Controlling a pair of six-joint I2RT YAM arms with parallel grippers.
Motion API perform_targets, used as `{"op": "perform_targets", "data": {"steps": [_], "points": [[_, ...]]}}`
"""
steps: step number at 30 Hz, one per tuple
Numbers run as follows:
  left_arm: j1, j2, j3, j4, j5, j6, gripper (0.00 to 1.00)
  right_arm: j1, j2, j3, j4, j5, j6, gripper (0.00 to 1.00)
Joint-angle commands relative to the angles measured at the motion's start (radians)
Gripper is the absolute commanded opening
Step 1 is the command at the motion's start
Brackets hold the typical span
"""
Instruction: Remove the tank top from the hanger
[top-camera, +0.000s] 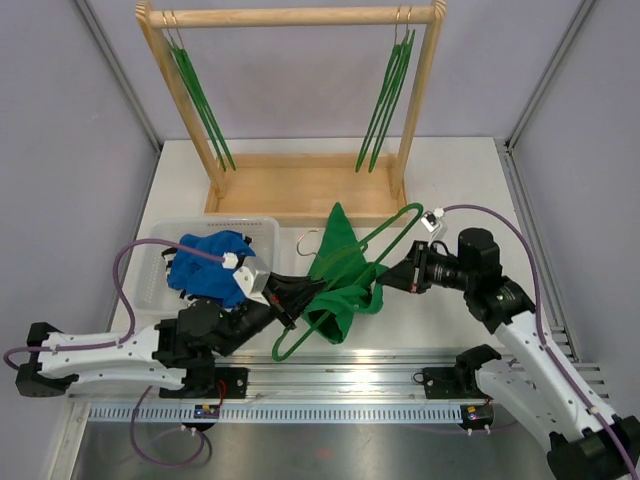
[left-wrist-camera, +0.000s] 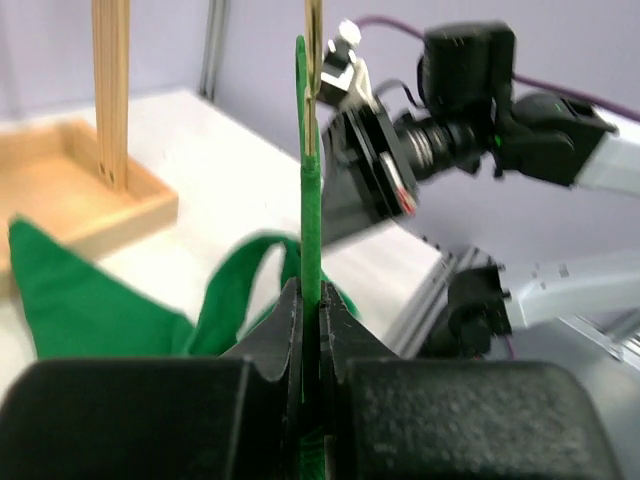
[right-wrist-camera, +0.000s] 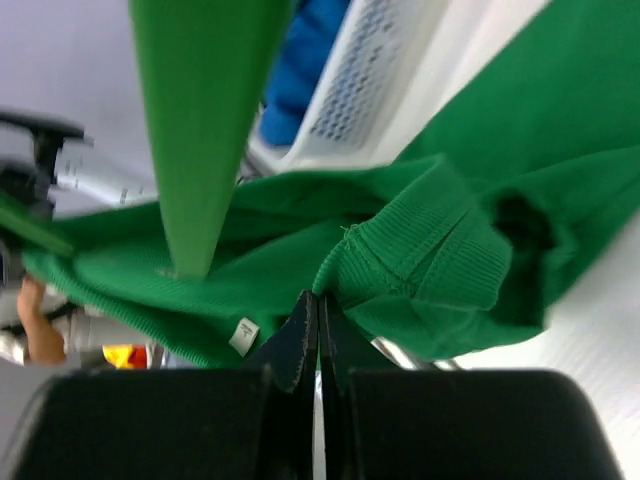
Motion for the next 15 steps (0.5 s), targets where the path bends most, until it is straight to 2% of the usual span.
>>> {"op": "perform_targets", "data": {"steps": [1, 2, 3, 5, 6, 9, 15], "points": [[-0.006, 0.065, 0.098, 0.446, -0.066, 0.271, 0.00, 0.090, -0.086, 0.075, -0.105, -0.037, -0.054, 0.00], [-0.006, 0.108, 0.124, 0.499, -0.093, 0.318, 0.00, 0.107, -0.096, 0.086, -0.228, 0.014, -0.085, 0.00], [-0.006, 0.126, 0.134, 0.620, -0.151, 0.362, 0.00, 0.122, -0.101, 0.089, -0.275, 0.086, -0.125, 0.00], [-0.006, 0.186, 0.170, 0.755, -0.209, 0.513, 0.00, 0.122, -0.103, 0.054, -0.343, 0.146, -0.122, 0.00], [-0.004, 0.208, 0.184, 0.873, -0.227, 0.562, 0.00, 0.127, -0.100, 0.036, -0.342, 0.166, -0.105, 0.00], [0.004, 0.278, 0.258, 1.033, -0.233, 0.726, 0.00, 0.145, -0.069, -0.018, -0.308, 0.240, -0.041, 0.00], [0.031, 0.411, 0.417, 1.248, -0.186, 0.924, 0.00, 0.159, 0.006, -0.099, -0.220, 0.301, 0.002, 0.00]]}}
